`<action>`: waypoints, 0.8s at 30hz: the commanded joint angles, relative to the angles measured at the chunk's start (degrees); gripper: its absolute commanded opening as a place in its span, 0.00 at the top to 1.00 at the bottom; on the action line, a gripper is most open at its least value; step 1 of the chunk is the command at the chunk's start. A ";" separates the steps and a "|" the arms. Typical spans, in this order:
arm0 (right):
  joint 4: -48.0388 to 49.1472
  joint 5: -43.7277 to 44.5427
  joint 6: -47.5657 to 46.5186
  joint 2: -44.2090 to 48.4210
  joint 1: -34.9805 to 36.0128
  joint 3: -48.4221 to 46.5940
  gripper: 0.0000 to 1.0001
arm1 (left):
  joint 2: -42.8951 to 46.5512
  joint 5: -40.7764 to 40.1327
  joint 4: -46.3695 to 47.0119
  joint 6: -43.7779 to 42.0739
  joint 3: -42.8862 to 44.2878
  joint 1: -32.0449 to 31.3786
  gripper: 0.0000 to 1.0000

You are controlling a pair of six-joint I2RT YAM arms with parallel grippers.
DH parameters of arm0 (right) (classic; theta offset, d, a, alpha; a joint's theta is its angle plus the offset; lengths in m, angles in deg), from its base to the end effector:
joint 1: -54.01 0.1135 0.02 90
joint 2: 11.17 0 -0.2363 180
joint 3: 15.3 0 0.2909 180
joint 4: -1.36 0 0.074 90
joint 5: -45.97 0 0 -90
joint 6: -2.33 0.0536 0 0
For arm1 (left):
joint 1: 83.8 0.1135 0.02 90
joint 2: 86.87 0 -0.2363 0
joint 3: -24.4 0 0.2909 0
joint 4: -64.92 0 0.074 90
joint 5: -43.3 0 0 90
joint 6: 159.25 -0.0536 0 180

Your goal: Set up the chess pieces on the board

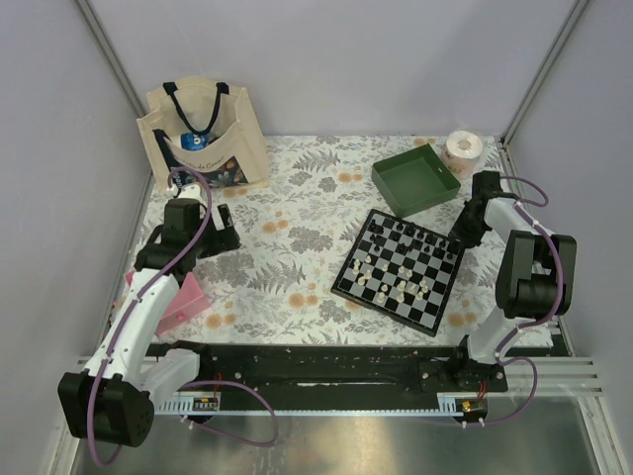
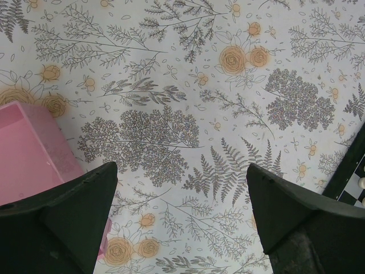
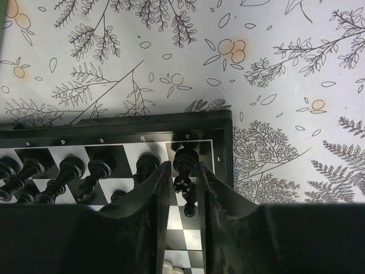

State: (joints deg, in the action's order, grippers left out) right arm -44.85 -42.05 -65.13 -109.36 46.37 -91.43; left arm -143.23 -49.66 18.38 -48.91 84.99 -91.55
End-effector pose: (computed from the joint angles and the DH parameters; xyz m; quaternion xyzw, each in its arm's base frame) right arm 0.3670 -0.0511 0.1196 0.2588 0.9472 0.0076 0.1891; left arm 0.2714 -0.0341 0.2458 -0.1106 0.9077 -0.0752 0.3978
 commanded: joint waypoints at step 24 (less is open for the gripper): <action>-3.58 -3.03 -0.58 14.26 16.24 -2.93 0.52 | 0.63 1.82 1.85 -1.00 2.12 0.19 0.01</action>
State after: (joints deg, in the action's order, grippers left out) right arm -47.23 -43.95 -66.92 -93.87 56.36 -93.31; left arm -143.23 -48.62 18.40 -49.37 85.05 -91.55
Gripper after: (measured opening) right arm 0.489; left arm 0.988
